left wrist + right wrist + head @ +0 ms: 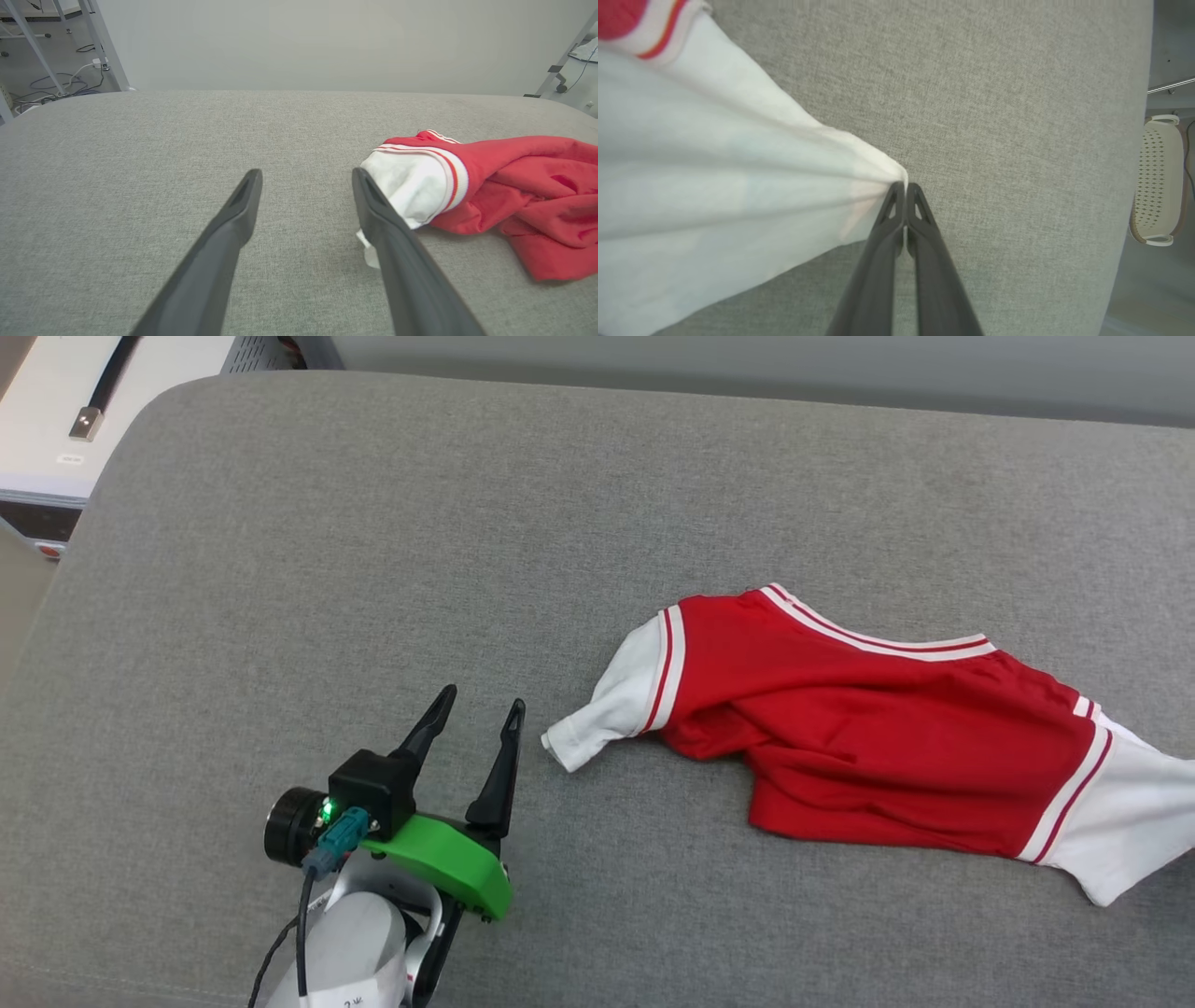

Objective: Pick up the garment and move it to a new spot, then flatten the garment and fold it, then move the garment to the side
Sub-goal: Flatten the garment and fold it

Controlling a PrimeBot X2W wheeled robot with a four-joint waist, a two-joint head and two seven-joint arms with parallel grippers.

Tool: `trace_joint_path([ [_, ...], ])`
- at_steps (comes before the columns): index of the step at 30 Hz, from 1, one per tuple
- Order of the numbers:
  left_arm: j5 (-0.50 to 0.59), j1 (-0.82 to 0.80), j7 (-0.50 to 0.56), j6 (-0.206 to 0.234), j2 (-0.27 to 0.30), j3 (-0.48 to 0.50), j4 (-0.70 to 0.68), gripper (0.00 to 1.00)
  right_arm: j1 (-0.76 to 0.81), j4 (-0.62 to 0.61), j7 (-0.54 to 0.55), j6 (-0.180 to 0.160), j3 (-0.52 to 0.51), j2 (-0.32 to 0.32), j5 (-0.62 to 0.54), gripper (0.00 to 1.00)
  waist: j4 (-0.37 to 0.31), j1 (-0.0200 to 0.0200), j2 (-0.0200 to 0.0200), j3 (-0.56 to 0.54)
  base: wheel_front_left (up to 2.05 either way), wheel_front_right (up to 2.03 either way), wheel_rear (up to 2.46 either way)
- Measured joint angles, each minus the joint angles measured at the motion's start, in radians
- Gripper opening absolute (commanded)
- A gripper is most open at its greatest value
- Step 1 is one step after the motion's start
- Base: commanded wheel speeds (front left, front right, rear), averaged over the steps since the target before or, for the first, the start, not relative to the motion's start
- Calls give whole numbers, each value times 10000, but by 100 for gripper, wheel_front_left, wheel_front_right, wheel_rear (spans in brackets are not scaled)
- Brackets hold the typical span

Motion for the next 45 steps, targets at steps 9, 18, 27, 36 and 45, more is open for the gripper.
trace_joint_path([
  [9,-69,-45,0,2,27,-21,221,100,-535,198,-1718,-2,33,738,625,100,-257,0,0,-430,0,0,0],
  [18,-713,203,13,-13,-10,148,201,100,318,-1919,-4332,-2,-853,1985,1338,100,-749,0,0,-1139,0,0,0],
  [27,-1436,545,203,-96,23,433,35,100,2499,-3985,-6433,-4,-1532,4773,974,100,-1378,0,0,-1392,0,0,0],
  [36,-1701,330,1321,-117,508,431,-180,100,2595,-4648,-6663,-4,-1346,5064,851,100,-2016,0,0,-1157,0,0,0],
  [45,-3078,-2094,6631,-445,1735,-261,21,100,2576,-4828,-6642,-4,-1292,5097,765,100,-2495,0,0,-546,0,0,0],
])
